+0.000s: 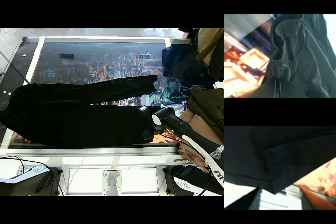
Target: Fold the clothes and pants, and hang the long-sleeved shirts on hangers.
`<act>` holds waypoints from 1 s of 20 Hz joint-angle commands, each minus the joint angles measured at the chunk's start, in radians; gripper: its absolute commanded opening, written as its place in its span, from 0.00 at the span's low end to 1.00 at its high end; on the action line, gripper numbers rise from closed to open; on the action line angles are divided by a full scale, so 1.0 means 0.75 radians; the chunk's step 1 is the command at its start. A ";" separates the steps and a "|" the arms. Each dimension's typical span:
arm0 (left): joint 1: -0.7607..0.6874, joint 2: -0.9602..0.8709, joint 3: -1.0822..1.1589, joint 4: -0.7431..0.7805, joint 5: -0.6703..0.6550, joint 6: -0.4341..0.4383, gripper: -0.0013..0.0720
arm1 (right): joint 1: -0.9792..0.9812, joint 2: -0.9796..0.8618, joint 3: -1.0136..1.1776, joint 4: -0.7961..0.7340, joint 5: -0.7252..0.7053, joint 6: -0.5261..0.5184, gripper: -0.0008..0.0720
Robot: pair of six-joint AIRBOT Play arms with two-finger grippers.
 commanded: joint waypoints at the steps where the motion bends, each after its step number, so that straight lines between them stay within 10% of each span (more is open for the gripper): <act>1: 0.002 0.001 0.001 0.001 0.001 0.001 0.03 | 0.002 -0.001 -0.019 -0.045 -0.011 0.024 0.56; 8: 0.002 0.000 0.001 0.001 0.001 0.006 0.03 | 0.002 -0.001 -0.019 -0.078 -0.045 0.057 0.11; 10: 0.002 0.000 0.001 0.001 0.001 0.006 0.03 | 0.001 -0.001 -0.020 -0.078 -0.062 0.067 0.24; 11: 0.002 0.000 0.001 0.001 0.001 0.006 0.03 | -0.008 -0.001 -0.019 -0.068 -0.064 0.068 0.66; 20: 0.002 0.000 0.001 0.001 0.001 0.006 0.03 | -0.117 -0.001 -0.104 -0.079 -0.052 0.198 0.62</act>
